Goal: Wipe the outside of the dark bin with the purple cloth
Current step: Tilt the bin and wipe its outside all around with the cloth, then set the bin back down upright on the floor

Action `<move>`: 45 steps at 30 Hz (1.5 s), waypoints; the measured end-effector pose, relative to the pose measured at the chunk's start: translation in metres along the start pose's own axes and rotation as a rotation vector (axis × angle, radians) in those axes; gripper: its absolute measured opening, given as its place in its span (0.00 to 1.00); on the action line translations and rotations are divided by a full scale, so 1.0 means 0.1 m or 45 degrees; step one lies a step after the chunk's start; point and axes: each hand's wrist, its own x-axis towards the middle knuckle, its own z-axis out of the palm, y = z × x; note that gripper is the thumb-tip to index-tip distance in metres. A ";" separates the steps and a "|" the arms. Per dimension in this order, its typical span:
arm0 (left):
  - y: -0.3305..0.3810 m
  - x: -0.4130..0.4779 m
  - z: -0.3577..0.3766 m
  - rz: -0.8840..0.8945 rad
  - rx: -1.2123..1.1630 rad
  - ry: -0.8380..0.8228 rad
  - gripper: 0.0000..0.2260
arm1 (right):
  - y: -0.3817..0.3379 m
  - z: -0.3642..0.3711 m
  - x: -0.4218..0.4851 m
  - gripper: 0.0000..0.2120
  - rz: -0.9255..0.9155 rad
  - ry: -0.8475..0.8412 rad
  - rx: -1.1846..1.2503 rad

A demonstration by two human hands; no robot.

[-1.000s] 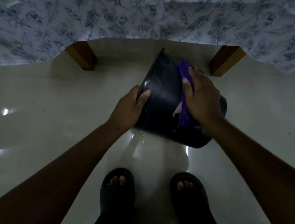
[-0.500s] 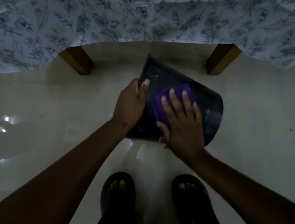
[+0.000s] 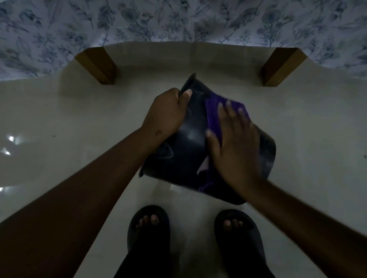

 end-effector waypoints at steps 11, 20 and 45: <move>0.12 0.07 -0.02 -0.126 -0.016 -0.053 0.18 | 0.09 -0.05 0.69 0.32 0.197 -0.056 0.182; -0.10 -0.61 -0.11 -0.064 -0.334 -0.147 0.10 | 0.33 -0.04 1.16 0.26 0.299 -0.384 0.316; 0.02 -0.23 -0.03 -0.001 -0.245 -0.044 0.12 | 0.12 -0.21 0.56 0.24 0.119 0.021 0.217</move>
